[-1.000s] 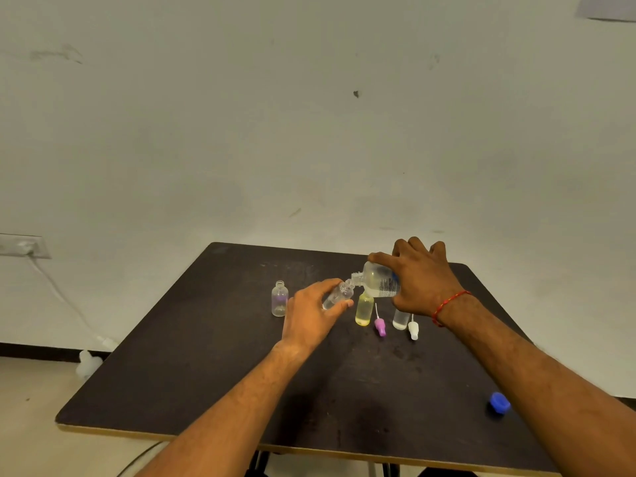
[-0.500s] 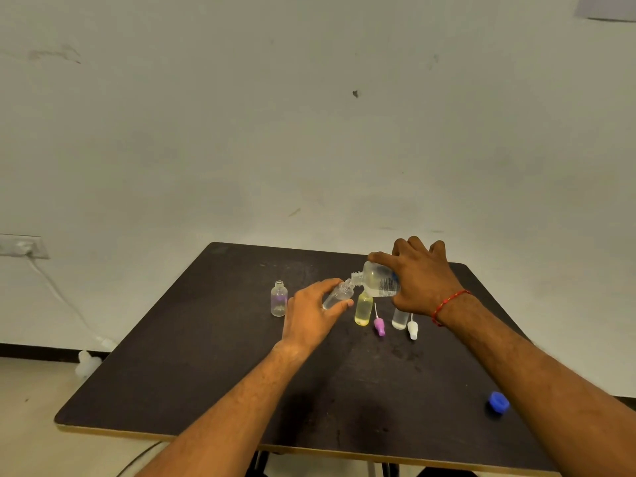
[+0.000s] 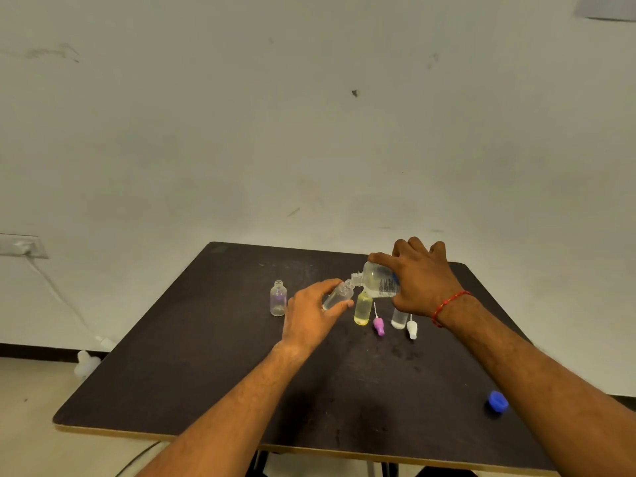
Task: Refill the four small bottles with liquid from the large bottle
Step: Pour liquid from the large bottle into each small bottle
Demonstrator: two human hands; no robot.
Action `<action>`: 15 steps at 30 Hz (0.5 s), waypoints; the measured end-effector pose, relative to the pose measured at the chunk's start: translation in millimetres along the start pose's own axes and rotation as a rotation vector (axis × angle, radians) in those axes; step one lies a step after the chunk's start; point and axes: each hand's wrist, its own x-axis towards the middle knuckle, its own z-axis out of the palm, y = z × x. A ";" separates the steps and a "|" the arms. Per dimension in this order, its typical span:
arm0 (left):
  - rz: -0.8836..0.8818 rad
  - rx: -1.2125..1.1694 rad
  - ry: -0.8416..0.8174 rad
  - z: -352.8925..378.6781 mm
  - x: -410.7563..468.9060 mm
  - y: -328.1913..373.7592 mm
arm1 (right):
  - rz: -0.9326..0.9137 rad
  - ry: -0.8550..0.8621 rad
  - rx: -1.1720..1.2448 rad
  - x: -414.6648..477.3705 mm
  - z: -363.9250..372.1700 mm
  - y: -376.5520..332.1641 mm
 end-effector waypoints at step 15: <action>-0.005 -0.011 0.011 2.7 1.2 -4.0 | 0.036 -0.016 0.034 -3.9 3.6 -2.0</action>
